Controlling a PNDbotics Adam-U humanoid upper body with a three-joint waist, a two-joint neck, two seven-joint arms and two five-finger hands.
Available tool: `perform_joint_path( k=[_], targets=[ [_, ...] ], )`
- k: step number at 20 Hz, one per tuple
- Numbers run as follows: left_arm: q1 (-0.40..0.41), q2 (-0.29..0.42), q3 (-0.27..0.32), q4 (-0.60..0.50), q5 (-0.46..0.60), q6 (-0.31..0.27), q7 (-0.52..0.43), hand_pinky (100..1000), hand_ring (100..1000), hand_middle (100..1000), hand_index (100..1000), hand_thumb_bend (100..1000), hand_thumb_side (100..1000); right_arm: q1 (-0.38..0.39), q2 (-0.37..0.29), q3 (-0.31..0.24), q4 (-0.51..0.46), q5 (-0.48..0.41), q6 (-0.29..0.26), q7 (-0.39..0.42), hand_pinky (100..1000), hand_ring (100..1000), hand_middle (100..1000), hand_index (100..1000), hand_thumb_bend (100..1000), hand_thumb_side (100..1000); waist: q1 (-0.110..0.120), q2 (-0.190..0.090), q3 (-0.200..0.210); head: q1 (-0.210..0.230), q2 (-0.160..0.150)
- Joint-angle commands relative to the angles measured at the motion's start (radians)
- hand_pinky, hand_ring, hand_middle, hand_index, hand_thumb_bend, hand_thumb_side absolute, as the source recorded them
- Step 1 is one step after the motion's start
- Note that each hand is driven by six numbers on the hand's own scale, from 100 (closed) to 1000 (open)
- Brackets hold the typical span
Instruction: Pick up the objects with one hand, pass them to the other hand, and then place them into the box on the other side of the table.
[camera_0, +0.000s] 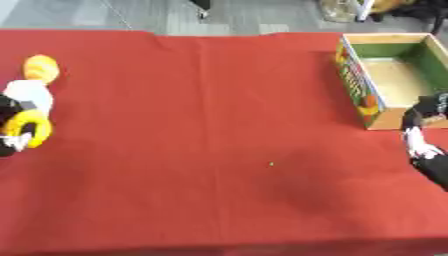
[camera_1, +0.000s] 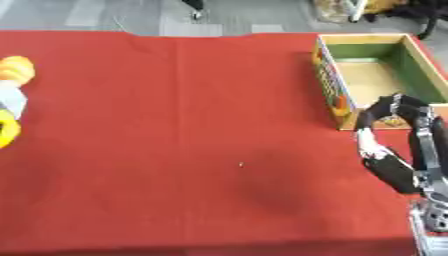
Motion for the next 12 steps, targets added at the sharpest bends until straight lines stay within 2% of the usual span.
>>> perform_joint_path(
  k=[1, 2, 3, 6, 7, 8, 9, 11, 12],
  targets=[
    [-0.070, -0.053, -0.069, -0.094, 0.051, -0.048, -0.024, 527, 447, 405, 564, 100, 380, -0.062, -0.088, 0.072, -0.030, -0.048, -0.047, 0.047, 811, 547, 523, 581, 100, 470, -0.005, -0.028, 0.000, -0.001, -0.002],
    [-0.094, -0.072, -0.094, -0.118, 0.067, -0.063, -0.038, 527, 447, 405, 564, 100, 381, -0.087, -0.100, 0.096, -0.030, -0.062, -0.062, 0.063, 811, 548, 524, 589, 100, 470, -0.005, -0.027, 0.002, -0.004, -0.002],
    [-0.119, -0.085, -0.118, -0.130, 0.082, -0.078, -0.053, 526, 447, 405, 564, 100, 400, -0.112, -0.109, 0.121, -0.030, -0.071, -0.077, 0.078, 807, 553, 529, 652, 100, 455, -0.005, -0.025, 0.003, -0.006, -0.002],
    [-0.191, -0.120, -0.190, -0.099, 0.126, -0.103, -0.097, 524, 446, 404, 562, 100, 423, -0.184, -0.126, 0.192, -0.030, -0.081, -0.122, 0.118, 801, 558, 532, 723, 100, 422, -0.006, -0.023, 0.004, -0.009, -0.002],
    [-0.215, -0.127, -0.214, -0.083, 0.141, -0.099, -0.112, 524, 447, 404, 562, 100, 433, -0.207, -0.131, 0.210, -0.030, -0.080, -0.136, 0.125, 794, 557, 531, 763, 100, 343, -0.006, -0.022, 0.005, -0.010, -0.002],
    [-0.238, -0.135, -0.237, -0.066, 0.155, -0.092, -0.126, 524, 447, 405, 562, 100, 435, -0.231, -0.135, 0.224, -0.030, -0.077, -0.150, 0.129, 792, 557, 530, 766, 100, 330, -0.006, -0.020, 0.006, -0.010, -0.002],
    [-0.261, -0.141, -0.260, -0.049, 0.169, -0.081, -0.140, 524, 447, 405, 562, 100, 445, -0.254, -0.140, 0.233, -0.030, -0.071, -0.163, 0.132, 784, 551, 526, 784, 100, 256, -0.006, -0.017, 0.008, -0.010, -0.002],
    [-0.303, -0.153, -0.306, -0.016, 0.198, -0.055, -0.169, 528, 449, 407, 564, 100, 463, -0.300, -0.148, 0.248, -0.030, -0.048, -0.176, 0.134, 764, 533, 515, 825, 100, 171, -0.006, -0.012, 0.011, -0.013, -0.002],
    [-0.319, -0.158, -0.330, -0.004, 0.212, -0.041, -0.183, 528, 449, 407, 564, 100, 469, -0.324, -0.149, 0.257, -0.030, -0.035, -0.176, 0.135, 757, 526, 507, 837, 100, 156, -0.006, -0.010, 0.012, -0.014, -0.002]
  ],
)
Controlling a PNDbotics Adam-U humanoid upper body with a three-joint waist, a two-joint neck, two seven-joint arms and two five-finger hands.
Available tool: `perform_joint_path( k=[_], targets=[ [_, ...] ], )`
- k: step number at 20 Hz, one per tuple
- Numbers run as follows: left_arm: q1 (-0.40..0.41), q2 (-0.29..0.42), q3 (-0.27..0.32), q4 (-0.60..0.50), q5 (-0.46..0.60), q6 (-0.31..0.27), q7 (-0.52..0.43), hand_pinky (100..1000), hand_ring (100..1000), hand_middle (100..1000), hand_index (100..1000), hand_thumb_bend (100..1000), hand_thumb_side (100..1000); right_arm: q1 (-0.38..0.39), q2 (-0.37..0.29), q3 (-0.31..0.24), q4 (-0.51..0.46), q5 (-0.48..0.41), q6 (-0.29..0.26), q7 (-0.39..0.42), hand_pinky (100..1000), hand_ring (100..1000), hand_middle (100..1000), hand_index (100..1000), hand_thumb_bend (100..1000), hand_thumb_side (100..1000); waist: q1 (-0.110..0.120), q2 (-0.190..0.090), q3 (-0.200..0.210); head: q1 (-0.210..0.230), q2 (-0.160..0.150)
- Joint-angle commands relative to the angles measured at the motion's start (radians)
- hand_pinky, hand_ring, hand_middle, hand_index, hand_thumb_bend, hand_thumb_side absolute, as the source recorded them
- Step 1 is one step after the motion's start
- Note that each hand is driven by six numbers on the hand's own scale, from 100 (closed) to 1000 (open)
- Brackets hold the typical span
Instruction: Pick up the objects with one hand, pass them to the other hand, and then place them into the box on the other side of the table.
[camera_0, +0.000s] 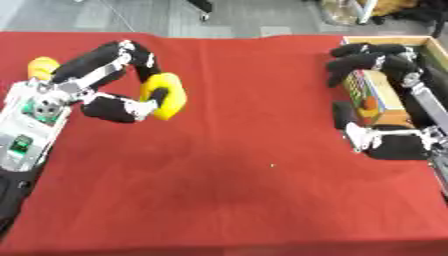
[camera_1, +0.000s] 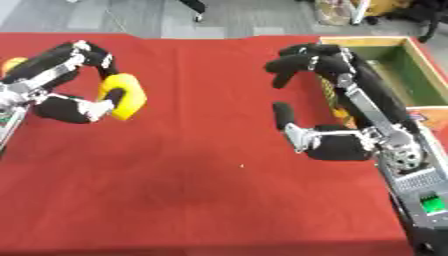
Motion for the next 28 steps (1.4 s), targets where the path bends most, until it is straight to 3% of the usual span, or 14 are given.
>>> perform_joint_path(
  k=[1, 4, 8, 10, 17, 23, 28],
  targets=[
    [-0.053, -0.004, -0.070, 0.029, 0.051, 0.039, -0.047, 530, 450, 407, 565, 100, 481, -0.066, -0.032, 0.025, -0.022, 0.038, -0.011, 0.004, 741, 517, 496, 866, 100, 121, -0.007, -0.008, 0.004, -0.006, -0.002],
    [-0.083, -0.009, -0.145, 0.039, 0.097, 0.085, -0.094, 536, 453, 409, 566, 100, 498, -0.141, -0.036, 0.052, -0.022, 0.084, 0.007, 0.002, 708, 492, 464, 910, 100, 106, -0.008, 0.000, 0.009, -0.008, -0.002],
    [-0.115, -0.013, -0.245, 0.032, 0.160, 0.148, -0.156, 539, 454, 409, 567, 100, 513, -0.208, -0.040, 0.086, -0.022, 0.146, 0.016, 0.000, 676, 472, 428, 964, 100, 152, -0.009, 0.007, 0.020, -0.016, -0.002],
    [-0.129, -0.019, -0.268, 0.029, 0.191, 0.180, -0.188, 540, 455, 410, 567, 100, 519, -0.230, -0.036, 0.091, -0.022, 0.178, 0.018, -0.005, 667, 462, 404, 974, 100, 169, -0.008, 0.010, 0.024, -0.018, -0.002],
    [-0.162, -0.037, -0.257, -0.007, 0.302, 0.290, -0.283, 543, 457, 411, 569, 100, 521, -0.247, -0.010, 0.132, -0.021, 0.288, 0.005, -0.030, 670, 461, 392, 983, 100, 195, -0.009, 0.015, 0.029, -0.023, -0.002],
    [-0.183, -0.020, -0.220, -0.082, 0.401, 0.386, -0.274, 543, 457, 410, 569, 100, 505, -0.236, 0.005, 0.159, -0.003, 0.340, -0.028, -0.029, 687, 483, 426, 992, 100, 202, -0.007, 0.015, 0.028, -0.025, -0.002],
    [-0.187, 0.014, -0.194, -0.121, 0.486, 0.429, -0.250, 544, 458, 411, 570, 100, 501, -0.235, 0.005, 0.162, -0.001, 0.350, -0.044, -0.001, 708, 516, 468, 1000, 100, 218, -0.004, 0.016, 0.026, -0.026, -0.002]
  ],
)
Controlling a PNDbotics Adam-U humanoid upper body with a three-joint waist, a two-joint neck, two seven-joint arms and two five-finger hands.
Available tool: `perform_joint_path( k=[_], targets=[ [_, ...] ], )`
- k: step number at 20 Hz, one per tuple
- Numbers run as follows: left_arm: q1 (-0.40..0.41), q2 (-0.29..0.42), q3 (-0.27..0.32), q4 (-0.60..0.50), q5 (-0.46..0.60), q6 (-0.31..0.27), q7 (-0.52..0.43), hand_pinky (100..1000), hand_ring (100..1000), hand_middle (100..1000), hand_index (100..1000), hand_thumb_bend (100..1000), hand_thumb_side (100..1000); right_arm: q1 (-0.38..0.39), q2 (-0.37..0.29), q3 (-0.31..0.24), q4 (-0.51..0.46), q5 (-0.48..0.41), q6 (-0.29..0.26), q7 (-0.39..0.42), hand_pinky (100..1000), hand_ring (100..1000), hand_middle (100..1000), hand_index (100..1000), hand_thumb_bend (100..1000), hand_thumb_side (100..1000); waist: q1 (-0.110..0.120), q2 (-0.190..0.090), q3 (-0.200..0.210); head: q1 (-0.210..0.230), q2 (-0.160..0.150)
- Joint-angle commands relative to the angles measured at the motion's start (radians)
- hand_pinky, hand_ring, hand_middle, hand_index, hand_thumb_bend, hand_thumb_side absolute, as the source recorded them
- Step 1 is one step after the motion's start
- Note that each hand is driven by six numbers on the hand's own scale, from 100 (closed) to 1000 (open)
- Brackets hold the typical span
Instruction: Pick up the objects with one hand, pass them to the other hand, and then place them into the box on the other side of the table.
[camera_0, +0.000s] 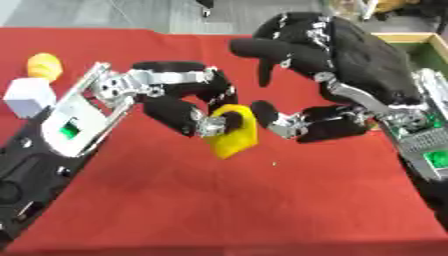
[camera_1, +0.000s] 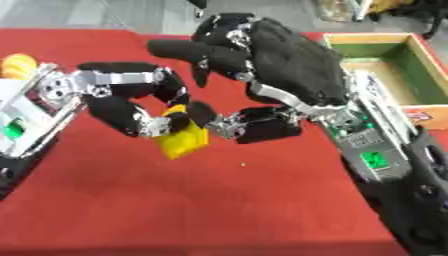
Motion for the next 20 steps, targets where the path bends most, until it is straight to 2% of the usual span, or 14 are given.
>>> perform_joint_path(
  k=[1, 12, 20],
  targets=[
    [-0.020, 0.036, 0.031, -0.034, 0.056, 0.025, 0.016, 544, 457, 411, 570, 100, 501, -0.014, -0.003, -0.003, -0.007, 0.009, -0.011, 0.025, 708, 518, 470, 1000, 100, 219, -0.003, 0.004, -0.001, -0.005, -0.002],
    [-0.023, 0.080, 0.073, -0.063, 0.243, 0.080, 0.082, 542, 456, 408, 569, 100, 487, -0.011, -0.001, -0.004, -0.012, -0.027, -0.020, 0.146, 724, 541, 491, 1000, 100, 221, -0.001, 0.006, -0.002, -0.006, -0.002],
    [-0.024, 0.087, 0.082, -0.095, 0.339, 0.127, 0.104, 542, 456, 407, 568, 100, 501, -0.009, -0.001, -0.011, -0.014, -0.054, -0.005, 0.183, 722, 538, 484, 996, 100, 218, 0.000, 0.007, -0.001, -0.009, -0.002]
  ],
)
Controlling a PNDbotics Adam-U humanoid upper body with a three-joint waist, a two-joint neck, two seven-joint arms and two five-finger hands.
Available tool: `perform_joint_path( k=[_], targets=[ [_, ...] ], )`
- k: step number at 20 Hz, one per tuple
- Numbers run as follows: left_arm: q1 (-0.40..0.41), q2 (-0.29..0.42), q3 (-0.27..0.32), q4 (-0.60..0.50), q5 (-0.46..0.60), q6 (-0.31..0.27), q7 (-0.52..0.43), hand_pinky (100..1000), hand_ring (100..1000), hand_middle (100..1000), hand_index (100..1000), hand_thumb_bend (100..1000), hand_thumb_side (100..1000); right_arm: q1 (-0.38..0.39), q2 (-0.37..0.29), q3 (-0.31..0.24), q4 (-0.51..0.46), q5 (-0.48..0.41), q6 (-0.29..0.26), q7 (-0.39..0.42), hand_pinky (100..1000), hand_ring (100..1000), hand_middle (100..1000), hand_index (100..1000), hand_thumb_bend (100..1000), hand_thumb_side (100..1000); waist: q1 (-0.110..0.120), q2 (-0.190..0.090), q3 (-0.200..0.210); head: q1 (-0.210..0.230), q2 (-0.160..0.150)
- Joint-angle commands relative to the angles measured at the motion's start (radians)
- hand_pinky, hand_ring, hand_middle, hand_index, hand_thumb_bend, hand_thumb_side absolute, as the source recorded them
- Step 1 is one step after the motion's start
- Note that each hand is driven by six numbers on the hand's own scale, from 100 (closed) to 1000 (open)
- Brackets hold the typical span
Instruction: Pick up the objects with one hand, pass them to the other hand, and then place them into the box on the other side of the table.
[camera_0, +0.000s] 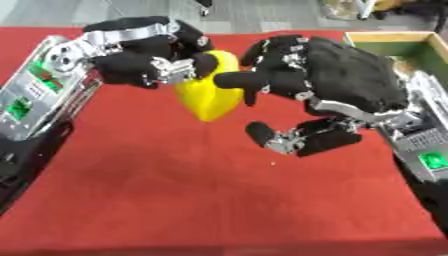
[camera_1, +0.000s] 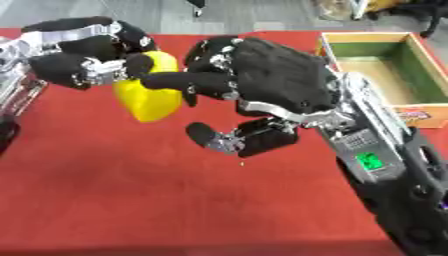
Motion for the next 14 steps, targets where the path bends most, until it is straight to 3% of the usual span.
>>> perform_joint_path(
  k=[1, 7, 14],
  targets=[
    [-0.022, 0.017, 0.016, -0.030, 0.032, 0.020, 0.002, 542, 456, 407, 568, 100, 504, -0.010, -0.009, -0.017, -0.014, -0.011, 0.008, 0.003, 721, 537, 483, 994, 100, 219, 0.000, 0.004, -0.001, -0.003, -0.002],
    [-0.022, 0.013, 0.006, -0.054, 0.074, 0.064, -0.016, 543, 455, 406, 567, 100, 525, -0.012, -0.010, -0.018, -0.006, 0.010, 0.017, -0.048, 710, 531, 477, 981, 100, 222, 0.001, 0.005, 0.000, -0.006, -0.002],
    [-0.024, 0.012, -0.009, -0.074, 0.110, 0.114, -0.038, 544, 455, 406, 566, 100, 548, -0.013, -0.009, -0.021, 0.002, 0.068, 0.027, -0.161, 696, 515, 466, 967, 100, 223, 0.002, 0.006, -0.001, -0.008, -0.002]
  ],
)
